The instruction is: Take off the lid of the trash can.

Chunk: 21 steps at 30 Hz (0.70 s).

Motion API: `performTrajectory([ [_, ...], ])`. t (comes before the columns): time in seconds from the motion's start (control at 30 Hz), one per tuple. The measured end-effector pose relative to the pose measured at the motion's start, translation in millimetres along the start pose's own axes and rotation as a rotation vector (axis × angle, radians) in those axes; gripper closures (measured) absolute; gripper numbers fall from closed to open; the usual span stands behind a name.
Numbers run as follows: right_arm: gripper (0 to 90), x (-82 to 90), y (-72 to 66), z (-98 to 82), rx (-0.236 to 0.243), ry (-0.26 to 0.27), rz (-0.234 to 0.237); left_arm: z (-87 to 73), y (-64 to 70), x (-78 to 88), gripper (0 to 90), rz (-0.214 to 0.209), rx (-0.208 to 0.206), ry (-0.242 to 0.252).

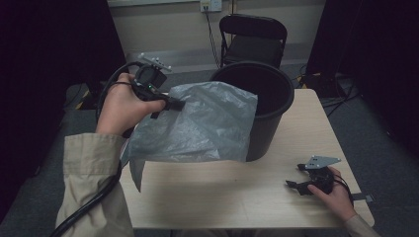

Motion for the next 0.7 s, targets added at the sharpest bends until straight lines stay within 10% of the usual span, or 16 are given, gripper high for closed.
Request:
performTrajectory([
  [0.7, 16.4, 0.3, 0.3, -0.2, 0.004, -0.002, 0.003, 19.8, -18.4, 16.7, 90.0, 0.047, 0.045, 0.046],
])
Point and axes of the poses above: each handheld gripper's, and its own axes: x roughly backward along the jaws, z roughly out of its top, y roughly to its right, the point moved 3 cm from there along -x, roughly forward along the jaws, and after that the axes turned 9 degrees about y, right-handed, at the moved point
